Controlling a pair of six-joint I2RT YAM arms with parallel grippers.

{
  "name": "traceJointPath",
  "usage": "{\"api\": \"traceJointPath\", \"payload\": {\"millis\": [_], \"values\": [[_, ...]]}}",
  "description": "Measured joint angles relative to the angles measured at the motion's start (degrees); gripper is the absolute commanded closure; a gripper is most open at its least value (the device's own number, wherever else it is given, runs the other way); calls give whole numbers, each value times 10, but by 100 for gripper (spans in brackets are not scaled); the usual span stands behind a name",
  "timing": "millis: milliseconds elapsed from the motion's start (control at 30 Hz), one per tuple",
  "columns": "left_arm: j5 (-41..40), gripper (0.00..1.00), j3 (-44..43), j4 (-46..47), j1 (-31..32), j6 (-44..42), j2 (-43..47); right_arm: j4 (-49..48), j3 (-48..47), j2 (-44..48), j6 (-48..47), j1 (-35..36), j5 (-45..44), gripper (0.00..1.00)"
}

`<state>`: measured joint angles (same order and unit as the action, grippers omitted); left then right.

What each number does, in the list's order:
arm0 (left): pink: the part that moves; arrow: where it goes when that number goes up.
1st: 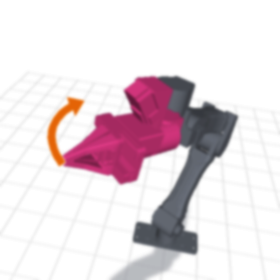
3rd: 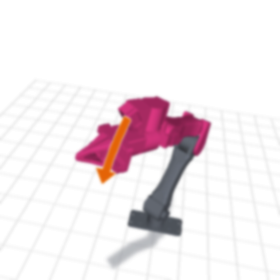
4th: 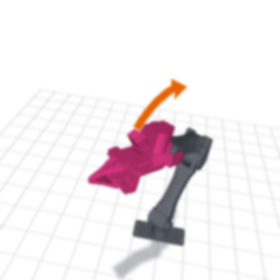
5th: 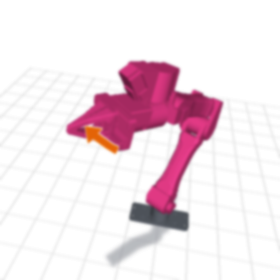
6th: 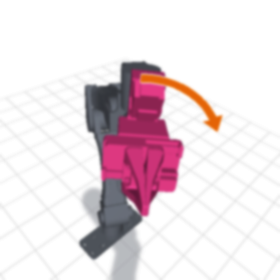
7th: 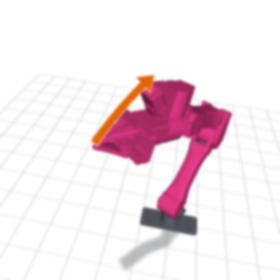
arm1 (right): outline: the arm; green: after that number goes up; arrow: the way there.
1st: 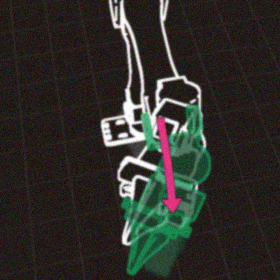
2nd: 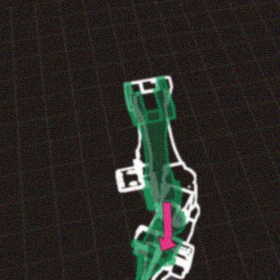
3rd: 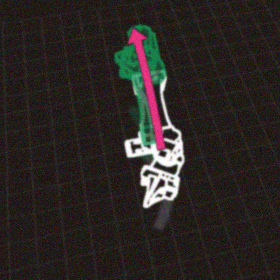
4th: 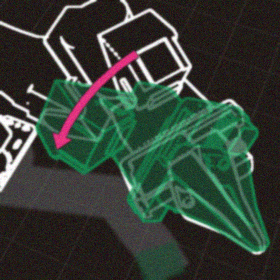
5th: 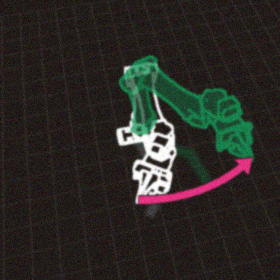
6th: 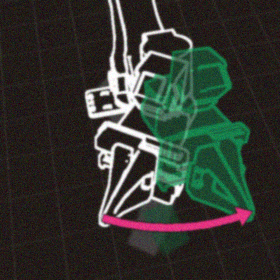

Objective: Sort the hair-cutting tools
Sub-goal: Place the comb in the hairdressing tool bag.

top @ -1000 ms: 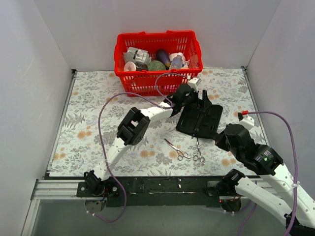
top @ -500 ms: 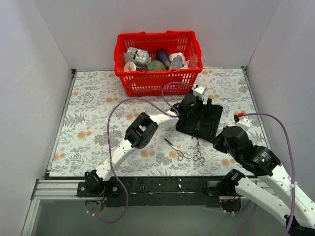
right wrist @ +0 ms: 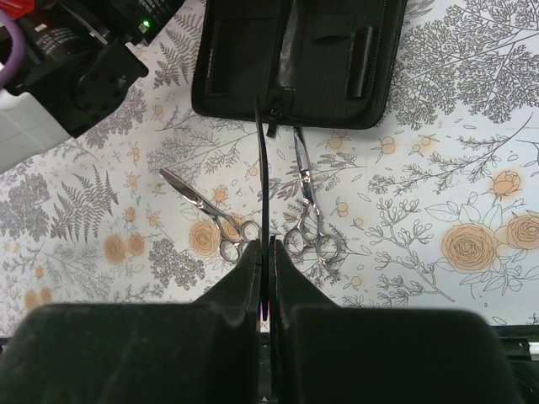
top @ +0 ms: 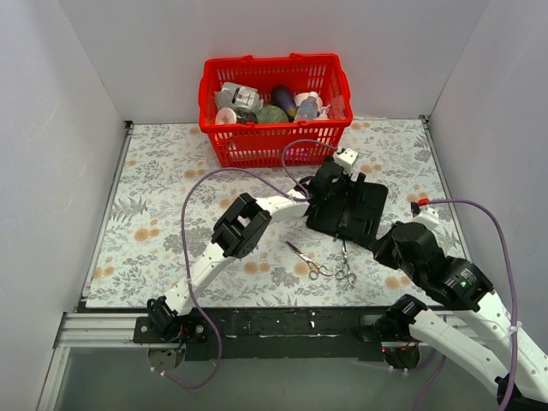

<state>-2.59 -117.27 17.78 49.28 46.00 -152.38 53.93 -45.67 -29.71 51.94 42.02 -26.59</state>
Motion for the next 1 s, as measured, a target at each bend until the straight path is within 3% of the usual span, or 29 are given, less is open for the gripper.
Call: {"api": "traceJointPath", "payload": {"millis": [267, 467, 800, 1000], "values": [[-62, 2, 3, -177, 1, -5, 51, 3, -23, 0, 2, 0, 1, 99], [-97, 2, 51, -225, -1, 19, 94, 11, -34, 12, 9, 0, 12, 99], [-121, 2, 276, -263, -42, 85, 256, 27, -42, 4, 28, 0, 8, 99], [-133, 2, 402, -266, -51, 119, 347, -14, 7, -6, 47, 0, 2, 99]]}}
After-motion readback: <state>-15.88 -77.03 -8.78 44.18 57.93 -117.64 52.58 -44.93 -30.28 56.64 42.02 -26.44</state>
